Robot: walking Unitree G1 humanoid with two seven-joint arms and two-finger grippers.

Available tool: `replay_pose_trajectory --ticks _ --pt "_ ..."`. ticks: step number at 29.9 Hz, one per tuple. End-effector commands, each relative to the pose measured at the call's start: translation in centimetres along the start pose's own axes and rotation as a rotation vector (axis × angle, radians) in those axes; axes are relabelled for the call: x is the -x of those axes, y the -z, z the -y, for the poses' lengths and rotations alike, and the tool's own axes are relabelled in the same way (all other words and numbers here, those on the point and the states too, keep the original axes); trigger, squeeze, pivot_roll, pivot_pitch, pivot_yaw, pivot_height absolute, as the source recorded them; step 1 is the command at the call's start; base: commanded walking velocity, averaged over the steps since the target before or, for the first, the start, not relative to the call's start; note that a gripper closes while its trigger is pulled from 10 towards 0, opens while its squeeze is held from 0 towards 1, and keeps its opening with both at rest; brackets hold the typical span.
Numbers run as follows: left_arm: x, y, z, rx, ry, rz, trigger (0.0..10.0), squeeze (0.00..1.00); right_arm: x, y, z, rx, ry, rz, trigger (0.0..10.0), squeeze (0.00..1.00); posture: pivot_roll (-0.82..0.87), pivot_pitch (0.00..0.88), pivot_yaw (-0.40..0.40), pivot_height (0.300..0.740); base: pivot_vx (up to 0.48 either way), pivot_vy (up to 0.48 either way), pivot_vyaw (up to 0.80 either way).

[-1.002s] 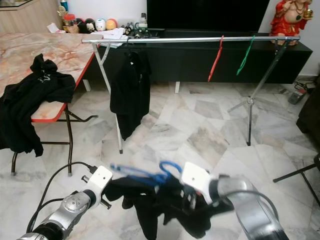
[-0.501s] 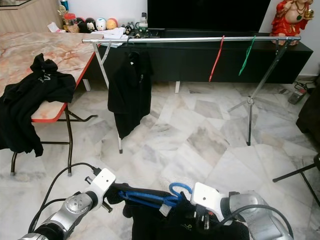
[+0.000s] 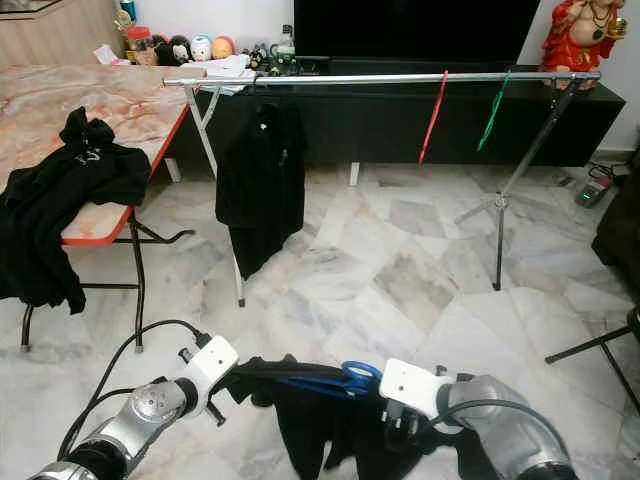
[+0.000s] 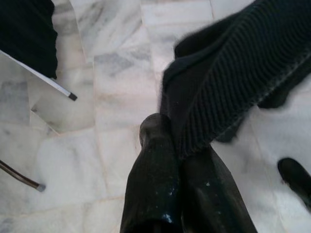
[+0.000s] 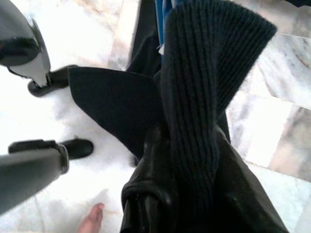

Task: Hang hanger

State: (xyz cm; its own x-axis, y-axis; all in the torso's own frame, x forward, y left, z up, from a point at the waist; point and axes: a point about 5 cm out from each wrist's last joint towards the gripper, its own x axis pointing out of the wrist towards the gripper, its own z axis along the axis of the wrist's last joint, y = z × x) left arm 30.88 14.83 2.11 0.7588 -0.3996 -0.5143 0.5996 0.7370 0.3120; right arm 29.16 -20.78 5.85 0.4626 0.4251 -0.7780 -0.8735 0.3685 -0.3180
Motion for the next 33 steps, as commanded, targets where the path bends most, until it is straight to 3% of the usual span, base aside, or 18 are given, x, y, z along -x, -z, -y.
replay_pose_trajectory --ticks 1,6,8,11,15,18,21,22,23,27,31,33 --pt "0.5 1.0 -0.6 -0.016 0.007 -0.044 0.0 0.0 0.6 0.2 1.0 -0.07 0.065 0.015 0.0 0.0 0.03 0.107 -0.004 0.74 0.0 0.0 0.0" --pt "0.5 1.0 -0.2 -0.036 0.032 -0.049 0.0 0.0 -0.1 -2.2 0.1 -0.154 0.0 0.182 0.0 0.0 0.04 0.109 -0.005 0.74 0.0 0.0 0.0" --pt "0.5 1.0 -0.1 -0.052 0.04 -0.056 0.0 0.0 -0.1 -2.5 0.1 -0.1 -0.004 0.16 0.0 0.0 0.03 0.11 -0.005 0.74 0.0 0.0 0.0" --pt "0.5 1.0 -0.1 -0.05 0.04 -0.055 0.0 0.0 -0.2 -2.8 0.1 -0.105 -0.013 0.171 0.0 0.0 0.03 0.111 -0.007 0.74 0.0 0.0 0.0" --pt "0.5 0.7 -0.3 -0.042 0.031 -0.042 0.0 0.0 -0.6 -2.0 -0.4 -0.042 -0.039 0.08 0.0 0.0 0.03 0.114 -0.012 0.74 0.0 0.0 0.0" --pt "0.6 0.1 -1.4 -0.05 -0.018 -0.026 0.0 0.0 -1.0 -1.0 -1.2 -0.01 -0.069 0.006 0.0 0.0 0.03 0.115 -0.013 0.74 0.0 0.0 0.0" --pt "0.7 -0.8 -2.3 -0.05 -0.053 0.016 0.0 0.0 -1.2 0.2 -1.1 0.038 -0.023 -0.103 0.0 0.0 0.04 0.118 -0.014 0.74 0.0 0.0 0.0" --pt "0.7 -1.5 -2.7 -0.026 -0.047 0.05 0.0 0.0 -1.5 0.4 -0.9 0.002 0.006 -0.11 0.0 0.0 0.04 0.118 -0.014 0.74 0.0 0.0 0.0" --pt "0.8 -2.2 -2.9 -0.005 -0.032 0.083 0.0 0.0 -1.7 0.1 -0.8 -0.047 0.035 -0.095 0.0 0.0 0.04 0.12 -0.014 0.74 0.0 0.0 0.0" --pt "1.0 -3.1 -3.0 0.008 0.013 0.119 0.0 0.0 -2.0 0.1 -1.0 -0.038 0.054 -0.108 0.0 0.0 0.04 0.118 -0.015 0.74 0.0 0.0 0.0" --pt "1.9 -4.7 -2.3 0.001 0.177 0.197 0.0 0.0 -3.0 0.2 -1.2 -0.082 0.12 -0.113 0.0 0.0 0.05 0.117 -0.02 0.74 0.0 0.0 0.0" --pt "2.0 -4.9 -2.2 -0.005 0.203 0.202 0.0 0.0 -3.1 -0.1 -1.1 -0.103 0.138 -0.098 0.0 0.0 0.05 0.117 -0.021 0.74 0.0 0.0 0.0"
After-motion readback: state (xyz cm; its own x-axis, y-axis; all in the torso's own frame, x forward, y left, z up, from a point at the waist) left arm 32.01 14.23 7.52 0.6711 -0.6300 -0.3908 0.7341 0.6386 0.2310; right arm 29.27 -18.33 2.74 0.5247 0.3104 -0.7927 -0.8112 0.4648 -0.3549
